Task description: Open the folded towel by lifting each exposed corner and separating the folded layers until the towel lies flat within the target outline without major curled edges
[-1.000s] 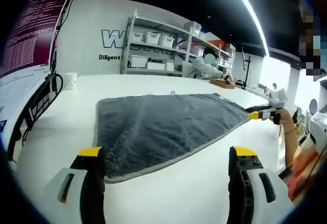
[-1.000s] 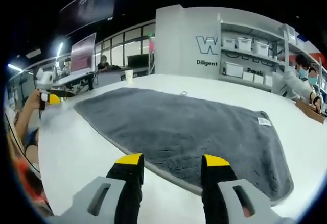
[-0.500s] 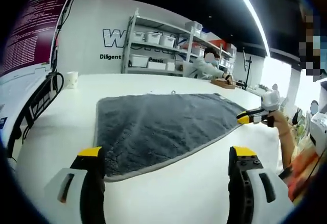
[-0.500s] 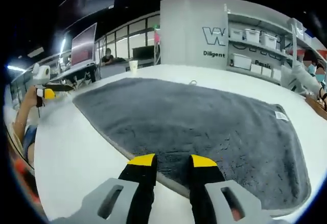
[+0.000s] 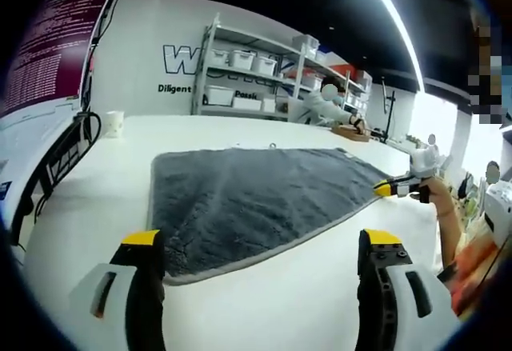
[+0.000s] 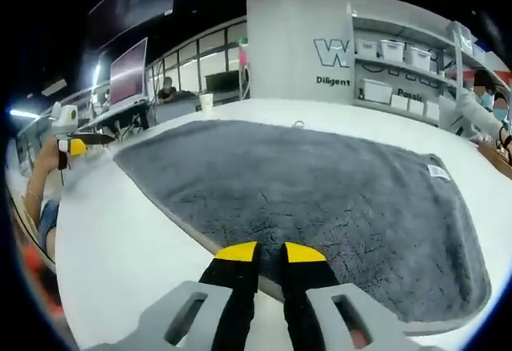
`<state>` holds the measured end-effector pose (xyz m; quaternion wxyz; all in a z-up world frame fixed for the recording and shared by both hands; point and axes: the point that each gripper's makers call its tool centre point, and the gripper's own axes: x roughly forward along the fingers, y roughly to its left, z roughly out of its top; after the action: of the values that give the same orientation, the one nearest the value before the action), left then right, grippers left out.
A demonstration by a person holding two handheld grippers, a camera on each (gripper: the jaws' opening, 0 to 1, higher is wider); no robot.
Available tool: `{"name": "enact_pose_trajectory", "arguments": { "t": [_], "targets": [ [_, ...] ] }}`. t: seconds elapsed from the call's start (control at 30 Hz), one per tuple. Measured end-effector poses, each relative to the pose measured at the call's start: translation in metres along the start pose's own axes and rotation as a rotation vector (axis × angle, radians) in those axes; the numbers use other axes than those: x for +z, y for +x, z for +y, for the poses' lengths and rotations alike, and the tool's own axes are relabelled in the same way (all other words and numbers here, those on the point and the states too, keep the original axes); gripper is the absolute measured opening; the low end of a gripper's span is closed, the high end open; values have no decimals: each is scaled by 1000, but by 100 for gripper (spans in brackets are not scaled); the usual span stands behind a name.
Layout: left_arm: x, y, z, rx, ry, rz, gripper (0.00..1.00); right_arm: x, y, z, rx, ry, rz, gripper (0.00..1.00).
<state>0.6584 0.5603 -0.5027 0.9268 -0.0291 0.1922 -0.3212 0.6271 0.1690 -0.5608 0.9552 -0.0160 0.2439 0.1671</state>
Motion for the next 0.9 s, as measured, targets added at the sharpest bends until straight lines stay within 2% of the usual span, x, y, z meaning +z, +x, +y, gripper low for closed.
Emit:
{"name": "enact_pose_trajectory", "arguments": {
  "t": [0.5, 0.7, 0.8, 0.9],
  "targets": [
    [-9, -1, 2, 10, -7, 26, 99, -6, -10, -5, -5, 10, -6, 2],
    [-9, -2, 1, 9, -5, 26, 99, -4, -11, -4, -31, -14, 15, 4],
    [-8, -4, 1, 10, -3, 23, 99, 7, -14, -1, -66, -52, -2, 3],
    [-8, -5, 2, 13, -3, 23, 99, 30, -12, 12, -49, -45, -76, 3]
  ]
}}
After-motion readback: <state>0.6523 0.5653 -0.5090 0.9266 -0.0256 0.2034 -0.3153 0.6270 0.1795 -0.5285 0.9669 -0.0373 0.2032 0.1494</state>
